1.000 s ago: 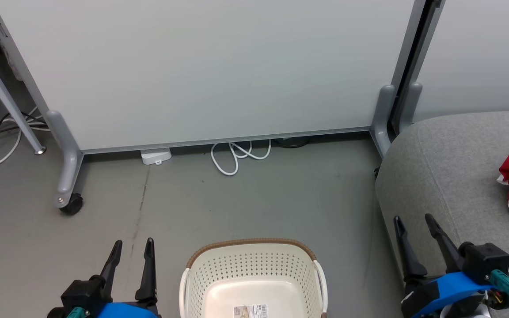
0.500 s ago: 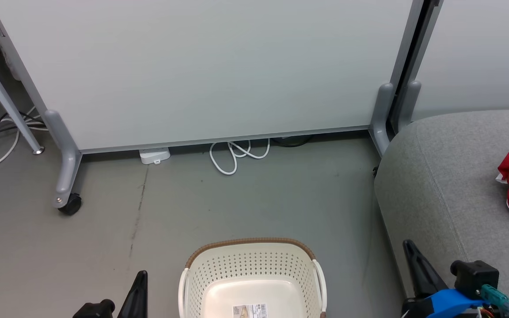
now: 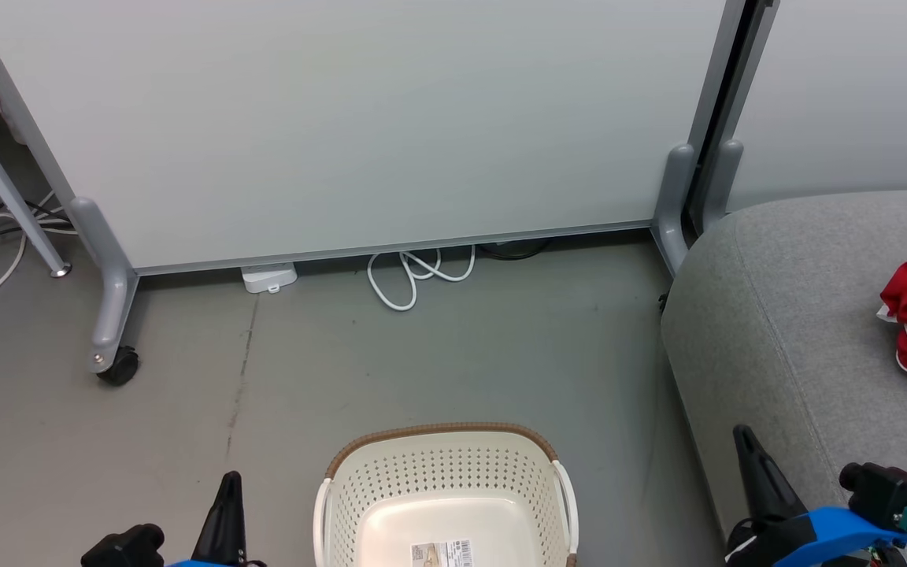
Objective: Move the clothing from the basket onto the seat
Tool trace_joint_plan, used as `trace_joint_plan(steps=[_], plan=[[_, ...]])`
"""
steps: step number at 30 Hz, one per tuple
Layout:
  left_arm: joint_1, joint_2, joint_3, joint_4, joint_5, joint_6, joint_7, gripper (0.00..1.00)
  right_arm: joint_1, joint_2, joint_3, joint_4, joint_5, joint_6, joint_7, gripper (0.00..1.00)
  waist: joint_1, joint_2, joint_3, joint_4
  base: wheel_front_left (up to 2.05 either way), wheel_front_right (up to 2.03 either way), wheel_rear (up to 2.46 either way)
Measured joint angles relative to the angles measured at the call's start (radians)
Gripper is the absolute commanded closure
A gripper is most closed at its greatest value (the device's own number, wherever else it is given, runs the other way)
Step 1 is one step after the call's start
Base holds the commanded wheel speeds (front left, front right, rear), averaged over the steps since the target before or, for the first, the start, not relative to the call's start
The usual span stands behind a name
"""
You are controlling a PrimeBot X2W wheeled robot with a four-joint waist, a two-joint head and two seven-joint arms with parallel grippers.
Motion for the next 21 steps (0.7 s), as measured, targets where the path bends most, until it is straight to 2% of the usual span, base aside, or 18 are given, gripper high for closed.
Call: trace_joint_plan(steps=[21], plan=[[-0.039, -0.009, 0.053, -0.040, -0.298, 0.000, 0.082, 1.00, -0.021, 0.000, -0.023, -0.008, 0.324, 0.000, 0.054, 1.00, 0.0000, 0.0000, 0.005, -0.016, 0.00, 0.00, 0.00]])
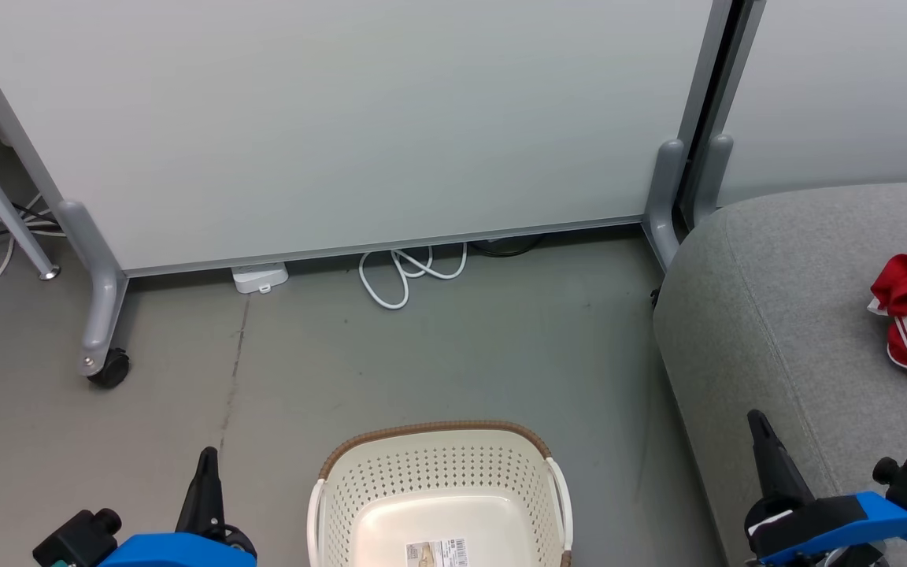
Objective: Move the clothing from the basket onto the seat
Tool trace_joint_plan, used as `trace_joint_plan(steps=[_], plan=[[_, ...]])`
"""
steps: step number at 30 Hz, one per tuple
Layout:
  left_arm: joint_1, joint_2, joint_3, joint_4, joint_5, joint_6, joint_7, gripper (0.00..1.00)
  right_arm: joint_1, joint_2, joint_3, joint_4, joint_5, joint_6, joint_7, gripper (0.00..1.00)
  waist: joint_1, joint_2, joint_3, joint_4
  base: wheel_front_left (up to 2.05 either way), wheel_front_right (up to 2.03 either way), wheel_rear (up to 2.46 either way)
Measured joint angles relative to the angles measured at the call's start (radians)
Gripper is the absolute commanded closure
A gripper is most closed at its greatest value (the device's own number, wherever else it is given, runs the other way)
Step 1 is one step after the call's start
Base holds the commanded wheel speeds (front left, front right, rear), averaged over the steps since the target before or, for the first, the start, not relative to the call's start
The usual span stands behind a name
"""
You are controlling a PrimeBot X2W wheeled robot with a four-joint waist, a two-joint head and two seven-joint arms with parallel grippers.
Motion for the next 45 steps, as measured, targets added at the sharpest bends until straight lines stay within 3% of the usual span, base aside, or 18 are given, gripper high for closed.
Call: trace_joint_plan(steps=[45], plan=[[-0.069, -0.012, 0.078, -0.063, -0.459, 0.000, 0.129, 1.00, -0.045, 0.000, -0.038, -0.014, 0.498, 0.000, 0.084, 1.00, 0.0000, 0.0000, 0.011, -0.034, 0.00, 0.00, 0.00]])
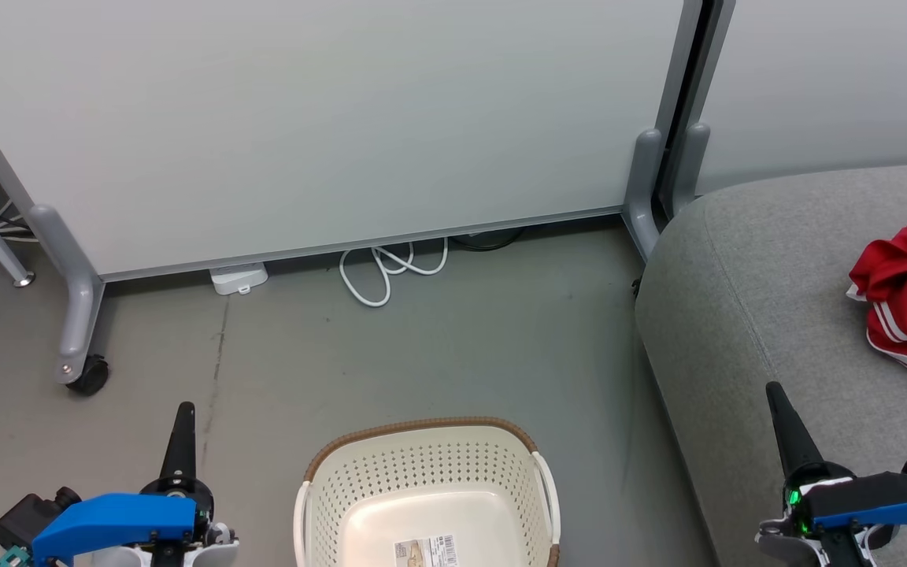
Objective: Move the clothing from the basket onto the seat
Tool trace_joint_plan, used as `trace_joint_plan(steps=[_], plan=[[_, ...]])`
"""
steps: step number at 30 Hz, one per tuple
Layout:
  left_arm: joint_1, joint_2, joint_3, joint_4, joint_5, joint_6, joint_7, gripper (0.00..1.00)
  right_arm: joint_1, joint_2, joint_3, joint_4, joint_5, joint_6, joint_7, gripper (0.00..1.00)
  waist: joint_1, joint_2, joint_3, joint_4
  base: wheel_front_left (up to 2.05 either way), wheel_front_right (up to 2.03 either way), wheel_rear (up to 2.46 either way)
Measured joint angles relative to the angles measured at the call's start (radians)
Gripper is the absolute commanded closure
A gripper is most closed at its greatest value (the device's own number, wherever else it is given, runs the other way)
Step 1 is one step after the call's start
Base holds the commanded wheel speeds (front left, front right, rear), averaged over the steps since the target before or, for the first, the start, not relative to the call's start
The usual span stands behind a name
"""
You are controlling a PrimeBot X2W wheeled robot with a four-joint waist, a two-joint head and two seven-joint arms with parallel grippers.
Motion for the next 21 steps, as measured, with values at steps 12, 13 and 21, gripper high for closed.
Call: trace_joint_plan(steps=[12, 13, 21], plan=[[-0.011, -0.002, 0.019, -0.012, -0.095, 0.000, 0.026, 1.00, -0.008, 0.000, -0.008, -0.004, 0.102, 0.000, 0.014, 1.00, 0.0000, 0.0000, 0.003, -0.009, 0.00, 0.00, 0.00], [-0.012, -0.002, 0.020, -0.013, -0.103, 0.000, 0.028, 1.00, -0.008, 0.000, -0.009, -0.004, 0.110, 0.000, 0.017, 1.00, 0.0000, 0.0000, 0.003, -0.010, 0.00, 0.00, 0.00], [-0.021, -0.003, 0.029, -0.022, -0.161, 0.000, 0.044, 1.00, -0.017, 0.000, -0.013, -0.006, 0.172, 0.000, 0.028, 1.00, -0.0001, 0.0000, 0.005, -0.016, 0.00, 0.00, 0.00]])
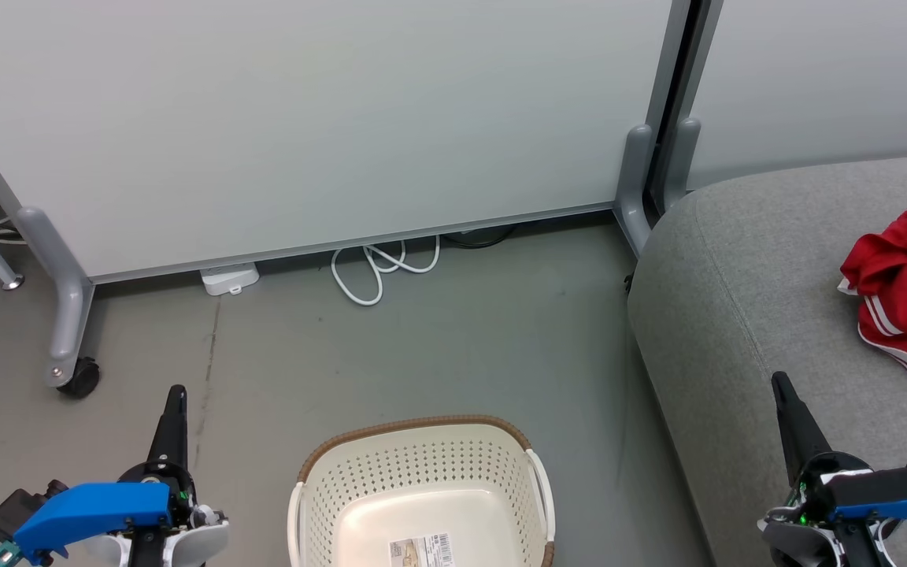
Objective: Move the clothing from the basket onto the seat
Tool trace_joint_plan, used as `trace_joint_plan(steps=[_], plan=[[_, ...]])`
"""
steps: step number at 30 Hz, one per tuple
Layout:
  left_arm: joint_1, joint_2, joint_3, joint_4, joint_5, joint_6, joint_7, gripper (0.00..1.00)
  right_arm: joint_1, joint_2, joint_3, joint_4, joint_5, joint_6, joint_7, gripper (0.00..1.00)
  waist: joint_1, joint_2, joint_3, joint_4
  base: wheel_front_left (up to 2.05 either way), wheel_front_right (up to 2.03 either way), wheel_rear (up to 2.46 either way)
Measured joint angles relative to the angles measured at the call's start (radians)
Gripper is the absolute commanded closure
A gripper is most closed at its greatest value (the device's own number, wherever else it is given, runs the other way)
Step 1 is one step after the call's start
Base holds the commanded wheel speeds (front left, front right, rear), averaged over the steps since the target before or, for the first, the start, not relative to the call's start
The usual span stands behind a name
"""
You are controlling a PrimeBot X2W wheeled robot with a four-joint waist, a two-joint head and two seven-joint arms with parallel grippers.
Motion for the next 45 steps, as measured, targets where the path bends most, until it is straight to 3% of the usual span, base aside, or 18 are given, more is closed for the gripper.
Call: trace_joint_plan(steps=[25, 45], plan=[[-0.023, -0.004, 0.028, -0.021, -0.158, 0.000, 0.044, 1.00, -0.012, 0.000, -0.012, -0.005, 0.171, 0.000, 0.029, 1.00, 0.0000, 0.0000, 0.006, -0.019, 0.00, 0.00, 0.00], [-0.023, -0.004, 0.028, -0.022, -0.158, 0.000, 0.044, 1.00, -0.014, 0.000, -0.013, -0.005, 0.173, 0.000, 0.029, 1.00, 0.0000, 0.0000, 0.006, -0.019, 0.00, 0.00, 0.00]])
